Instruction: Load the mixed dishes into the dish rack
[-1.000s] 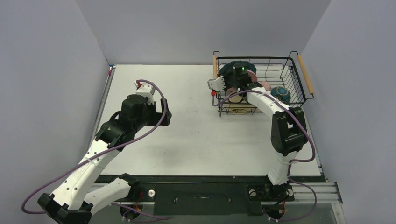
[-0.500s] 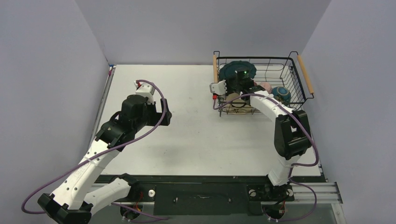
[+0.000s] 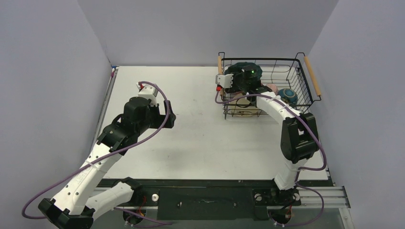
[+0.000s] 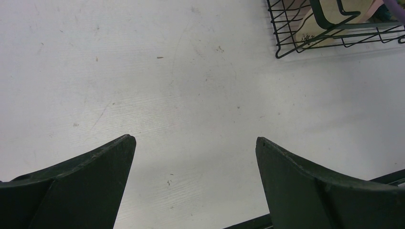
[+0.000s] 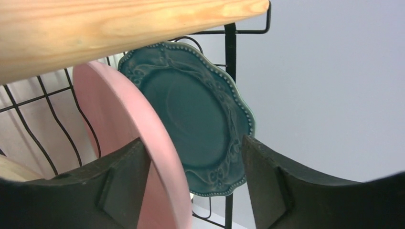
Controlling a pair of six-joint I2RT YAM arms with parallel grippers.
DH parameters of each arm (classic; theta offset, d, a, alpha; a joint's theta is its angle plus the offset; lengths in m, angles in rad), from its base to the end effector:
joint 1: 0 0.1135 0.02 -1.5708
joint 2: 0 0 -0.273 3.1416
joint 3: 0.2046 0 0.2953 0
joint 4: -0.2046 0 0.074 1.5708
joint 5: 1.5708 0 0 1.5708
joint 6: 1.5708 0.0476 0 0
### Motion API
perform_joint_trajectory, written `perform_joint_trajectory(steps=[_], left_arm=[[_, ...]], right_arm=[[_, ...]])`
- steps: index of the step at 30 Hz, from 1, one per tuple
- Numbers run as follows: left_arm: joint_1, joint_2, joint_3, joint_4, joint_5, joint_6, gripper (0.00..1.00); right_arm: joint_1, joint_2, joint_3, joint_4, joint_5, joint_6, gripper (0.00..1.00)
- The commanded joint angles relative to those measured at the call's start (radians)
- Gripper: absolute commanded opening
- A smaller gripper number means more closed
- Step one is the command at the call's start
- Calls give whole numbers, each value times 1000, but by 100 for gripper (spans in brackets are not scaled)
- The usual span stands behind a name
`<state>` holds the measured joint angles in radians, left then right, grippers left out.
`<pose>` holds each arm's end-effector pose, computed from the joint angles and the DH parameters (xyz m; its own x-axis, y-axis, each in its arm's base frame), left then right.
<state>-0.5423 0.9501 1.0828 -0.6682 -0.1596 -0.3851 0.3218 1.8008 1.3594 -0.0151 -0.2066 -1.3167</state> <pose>0.2128 -0.1194 0.3716 -0.5525 -0.1001 -0.8275 0.1996 0.9480 -0.2479 0.4499 0.1603 0.2569 0.3635 -0.8774 -0.3132 -0.5265 0.0838 -0.8461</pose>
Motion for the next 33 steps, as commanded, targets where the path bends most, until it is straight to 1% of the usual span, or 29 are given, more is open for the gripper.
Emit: perform_joint_trajectory(steps=[1,4,8,12,17,21,23,24,25,26,27,28,29,30,31,32,33], left_arm=[[-8,-15,0,60,15,-8,97],[-9,-17,2,59,18,-7,97],[-9,-17,10,57,24,-10,97],[-10,-16,19,58,32,-17,96],[-10,-19,21,63,35,-26,97],[-8,-24,24,74,44,-37,97],[-8,-27,20,85,47,-46,96],[-7,-29,19,89,47,-48,96],[-7,-29,17,100,47,-55,97],[-7,-27,16,105,49,-58,97],[-5,-26,17,115,48,-64,96],[-5,-23,18,119,48,-72,96],[-5,-22,21,129,49,-77,96],[-2,-21,24,133,51,-86,97],[-2,-20,24,145,53,-91,97],[0,-22,24,151,57,-102,97],[0,-24,23,166,58,-107,97]], right_arm=[[-3,-67,38,55,22,87,66],[-3,-119,-14,120,13,113,74],[0,-153,-30,114,10,152,80],[2,-223,-99,185,16,198,82],[3,-327,-163,202,37,273,83],[3,-426,-221,215,118,395,84],[4,-485,-246,206,162,502,84],[7,-506,-259,201,190,606,84],[12,-554,-266,190,197,669,84],[15,-609,-280,183,237,820,84],[22,-637,-288,163,249,893,84],[28,-696,-307,150,271,1047,84],[41,-744,-314,115,286,1126,84],[47,-792,-328,90,321,1271,84],[53,-822,-333,21,336,1344,84],[54,-877,-339,-16,356,1467,84],[56,-905,-340,-94,355,1548,84]])
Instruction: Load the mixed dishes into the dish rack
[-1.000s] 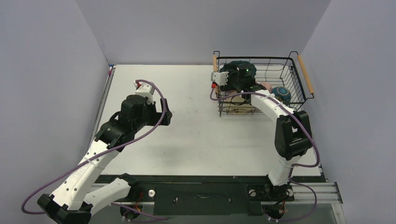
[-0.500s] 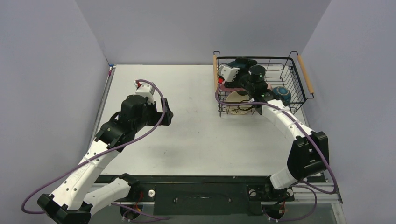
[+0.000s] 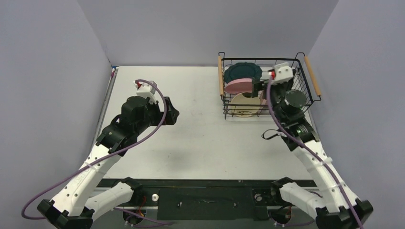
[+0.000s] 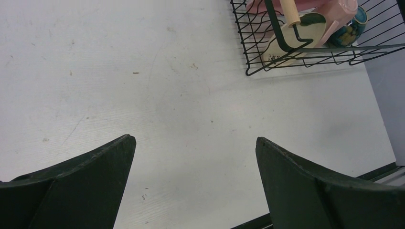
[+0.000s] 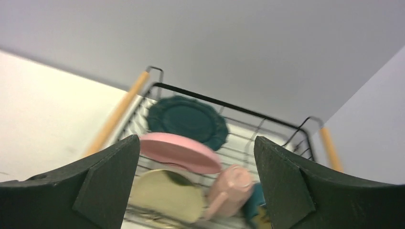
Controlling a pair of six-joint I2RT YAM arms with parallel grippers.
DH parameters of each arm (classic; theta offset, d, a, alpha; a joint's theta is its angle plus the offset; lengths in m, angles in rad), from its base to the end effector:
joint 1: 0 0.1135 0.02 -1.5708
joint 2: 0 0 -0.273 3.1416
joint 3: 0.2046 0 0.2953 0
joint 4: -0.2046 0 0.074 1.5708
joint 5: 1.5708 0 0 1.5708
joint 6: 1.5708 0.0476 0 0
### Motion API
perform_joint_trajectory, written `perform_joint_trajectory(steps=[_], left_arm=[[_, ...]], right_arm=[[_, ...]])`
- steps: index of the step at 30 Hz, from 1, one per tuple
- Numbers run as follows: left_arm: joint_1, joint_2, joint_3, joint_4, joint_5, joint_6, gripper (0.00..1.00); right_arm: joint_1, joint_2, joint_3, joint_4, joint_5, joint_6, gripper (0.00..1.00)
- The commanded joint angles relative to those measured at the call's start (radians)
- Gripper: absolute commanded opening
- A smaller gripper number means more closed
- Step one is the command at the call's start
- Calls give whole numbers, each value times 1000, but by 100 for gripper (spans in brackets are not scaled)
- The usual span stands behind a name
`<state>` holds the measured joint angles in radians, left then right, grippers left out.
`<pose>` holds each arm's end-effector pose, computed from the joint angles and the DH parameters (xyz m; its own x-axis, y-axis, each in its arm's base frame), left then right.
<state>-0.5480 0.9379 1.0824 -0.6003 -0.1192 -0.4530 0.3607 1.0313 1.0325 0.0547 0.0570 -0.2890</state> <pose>0.2120 -0.1228 0.3813 -0.5243 -0.1891 -0.8303 0.2187 0.9124 -0.3459 0.2724 0.0999 0.4149 0.1354 -0.2530 -0.9579 -0.2718 0.9203 -0.2815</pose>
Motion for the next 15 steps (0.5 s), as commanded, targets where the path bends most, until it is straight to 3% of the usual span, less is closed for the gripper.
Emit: perform_joint_trajectory(steps=[1,7,15], left_arm=[[7,-13,24,105,20,-49,97],[10,-35,42,145,-1,-78,97],[11,-126,65,240,-33,-95,96]], right_arm=[[17,-189,-12,-203,81,541,85],[18,-400,23,-551,72,629,85],[18,-693,3,-747,225,724,85]])
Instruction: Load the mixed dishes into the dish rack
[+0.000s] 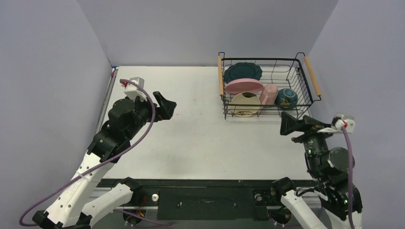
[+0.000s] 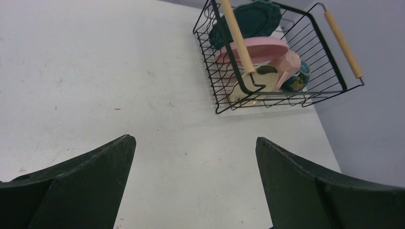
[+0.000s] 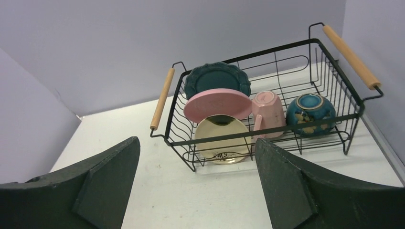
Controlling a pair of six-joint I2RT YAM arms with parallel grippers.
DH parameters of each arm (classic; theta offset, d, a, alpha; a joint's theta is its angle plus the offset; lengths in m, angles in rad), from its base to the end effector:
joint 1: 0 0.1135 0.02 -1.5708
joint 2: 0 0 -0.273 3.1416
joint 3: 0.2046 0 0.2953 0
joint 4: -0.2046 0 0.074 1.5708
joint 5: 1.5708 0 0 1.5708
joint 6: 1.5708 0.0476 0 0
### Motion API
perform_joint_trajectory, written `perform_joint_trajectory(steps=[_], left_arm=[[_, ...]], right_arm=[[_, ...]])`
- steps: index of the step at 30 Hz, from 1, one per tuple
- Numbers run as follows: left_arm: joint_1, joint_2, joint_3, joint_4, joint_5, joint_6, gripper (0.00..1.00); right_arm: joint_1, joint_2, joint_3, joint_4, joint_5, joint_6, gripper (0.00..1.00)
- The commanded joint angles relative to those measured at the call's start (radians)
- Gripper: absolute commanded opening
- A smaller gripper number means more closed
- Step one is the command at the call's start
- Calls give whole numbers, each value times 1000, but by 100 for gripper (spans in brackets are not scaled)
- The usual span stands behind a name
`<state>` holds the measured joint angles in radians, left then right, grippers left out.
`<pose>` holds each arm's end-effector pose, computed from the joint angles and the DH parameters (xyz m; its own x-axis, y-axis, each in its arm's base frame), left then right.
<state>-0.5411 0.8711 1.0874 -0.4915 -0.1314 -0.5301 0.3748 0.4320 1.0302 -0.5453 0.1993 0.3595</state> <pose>0.2007 -0.1133 0.4101 -0.4045 -0.3417 -0.8483 0.2296 0.8599 -0.4559 0.0944 0.0270 0.4466 -0.0155 0.3645 -0.9311 -0.1810 0.9148 0.3611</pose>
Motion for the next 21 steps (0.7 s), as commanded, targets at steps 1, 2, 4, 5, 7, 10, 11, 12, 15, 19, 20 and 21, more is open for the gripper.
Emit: perform_joint_trajectory(steps=[1,2,4,5,7,10,11,12,15,19,20,21], left_arm=[[4,-78,58,144,-24,-19,96],[4,-87,55,169,-26,-18,97],[4,-111,50,200,-32,-17,97],[4,-123,50,208,-37,-16,97],[4,-136,50,226,-43,-14,97],[4,-147,51,240,-46,-13,97],[4,-149,52,240,-46,-13,97],[5,-152,53,240,-43,-13,97],[4,-158,47,236,-38,-15,97],[4,-168,39,233,-36,-14,97],[4,-172,38,233,-36,-13,97],[4,-172,36,232,-36,-11,97]], right_arm=[[3,-126,17,-162,100,82,85],[3,-141,27,-193,116,86,85],[2,-181,67,-229,140,87,85],[1,-208,76,-243,151,87,85],[2,-242,101,-258,179,92,86],[3,-270,139,-275,196,91,86],[1,-276,145,-283,198,91,86],[1,-280,155,-286,202,93,86],[0,-290,154,-292,215,105,86],[-2,-292,136,-270,180,97,86],[-3,-278,139,-272,185,97,86],[-10,-270,145,-284,200,105,86]])
